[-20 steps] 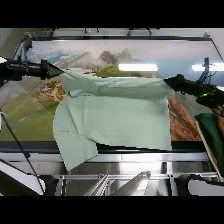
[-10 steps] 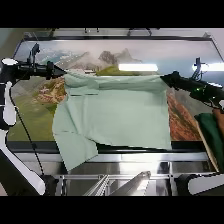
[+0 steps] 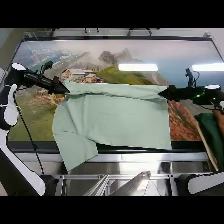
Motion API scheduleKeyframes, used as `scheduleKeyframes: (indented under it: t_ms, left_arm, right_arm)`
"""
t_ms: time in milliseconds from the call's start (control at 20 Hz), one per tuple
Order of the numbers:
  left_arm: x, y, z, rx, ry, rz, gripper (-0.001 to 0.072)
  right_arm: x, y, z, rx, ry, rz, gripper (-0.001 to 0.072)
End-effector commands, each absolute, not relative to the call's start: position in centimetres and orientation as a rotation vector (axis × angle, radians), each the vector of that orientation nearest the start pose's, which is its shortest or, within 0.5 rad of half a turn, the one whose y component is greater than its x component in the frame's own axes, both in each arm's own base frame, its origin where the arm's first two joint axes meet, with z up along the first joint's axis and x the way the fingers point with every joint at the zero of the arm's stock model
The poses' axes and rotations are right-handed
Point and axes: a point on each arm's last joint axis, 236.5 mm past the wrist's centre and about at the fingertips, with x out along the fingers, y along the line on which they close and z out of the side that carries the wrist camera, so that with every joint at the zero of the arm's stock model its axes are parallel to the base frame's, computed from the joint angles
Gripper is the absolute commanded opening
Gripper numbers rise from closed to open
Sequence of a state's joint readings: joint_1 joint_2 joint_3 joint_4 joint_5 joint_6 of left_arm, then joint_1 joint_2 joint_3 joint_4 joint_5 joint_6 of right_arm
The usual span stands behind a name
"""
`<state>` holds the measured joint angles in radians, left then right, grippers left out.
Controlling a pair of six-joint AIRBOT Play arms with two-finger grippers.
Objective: Fold the shirts.
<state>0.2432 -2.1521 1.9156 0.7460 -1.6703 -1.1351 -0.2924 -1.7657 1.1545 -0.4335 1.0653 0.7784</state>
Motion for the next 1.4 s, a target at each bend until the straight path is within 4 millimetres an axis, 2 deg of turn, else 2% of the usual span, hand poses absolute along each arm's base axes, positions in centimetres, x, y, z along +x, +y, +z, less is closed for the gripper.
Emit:
scheduleKeyframes:
  t_ms: [0, 100, 250, 400, 550, 600, 700, 750, 850, 950, 1050, 1150, 1250, 1300, 1350]
  left_arm:
    - [45.6, -5.4, -8.3, -0.518, 1.585, -0.737, 0.0018]
    - [45.5, -5.0, -8.6, -0.511, 1.604, -0.71, 0.001]
    - [45.0, -4.2, -9.1, -0.48, 1.638, -0.675, 0.001]
    - [46.0, -4.2, -8.3, -0.464, 1.598, -0.677, 0.001]
    - [48.2, -4.6, -6.0, -0.409, 1.512, -0.686, 0.0011]
    - [49.0, -5.3, -4.9, -0.411, 1.468, -0.702, 0.0011]
    - [50.7, -7.2, -0.8, -0.46, 1.303, -0.79, 0.0011]
    - [51.3, -8.3, 1.8, -0.489, 1.218, -0.835, 0.0011]
    - [50.7, -10.1, 7.5, -0.513, 1.093, -0.934, 0.0011]
    - [48.3, -11.0, 12.7, -0.462, 1.042, -1.007, 0.001]
    - [44.5, -12.7, 19.7, -0.383, 0.937, -1.119, 0.0009]
    - [38.8, -15.1, 29.0, -0.305, 0.722, -1.288, 0.0012]
    - [30.6, -17.1, 38.7, -0.181, 0.423, -1.45, 0.0021]
    - [26.6, -17.6, 42.2, -0.108, 0.291, -1.483, 0.0022]
    - [23.3, -17.8, 44.7, -0.038, 0.194, -1.464, 0.0022]
  right_arm:
    - [45.4, 5.4, -10.3, 0.73, 1.132, 0.514, 0.0019]
    - [45.4, 5.2, -11.2, 0.737, 1.144, 0.502, 0.0019]
    - [45.6, 5.0, -11.3, 0.734, 1.137, 0.491, 0.0019]
    - [45.9, 4.7, -11.1, 0.729, 1.127, 0.481, 0.0019]
    - [46.0, 4.9, -11.0, 0.739, 1.123, 0.482, 0.0019]
    - [45.9, 5.2, -10.3, 0.756, 1.116, 0.501, 0.0018]
    - [46.0, 5.9, -7.9, 0.771, 1.081, 0.546, 0.0017]
    - [46.1, 6.1, -6.1, 0.764, 1.052, 0.567, 0.0018]
    - [45.8, 6.3, -1.3, 0.72, 0.982, 0.616, 0.0018]
    - [44.7, 6.4, 4.5, 0.674, 0.902, 0.662, 0.0018]
    - [42.4, 6.7, 12.0, 0.6, 0.776, 0.721, 0.0018]
    - [39.4, 7.5, 20.6, 0.52, 0.585, 0.759, 0.0018]
    - [34.9, 8.7, 29.9, 0.441, 0.337, 0.775, 0.0018]
    - [32.6, 9.2, 33.9, 0.401, 0.213, 0.759, 0.0018]
    - [30.3, 9.2, 37.5, 0.348, 0.084, 0.703, 0.0018]
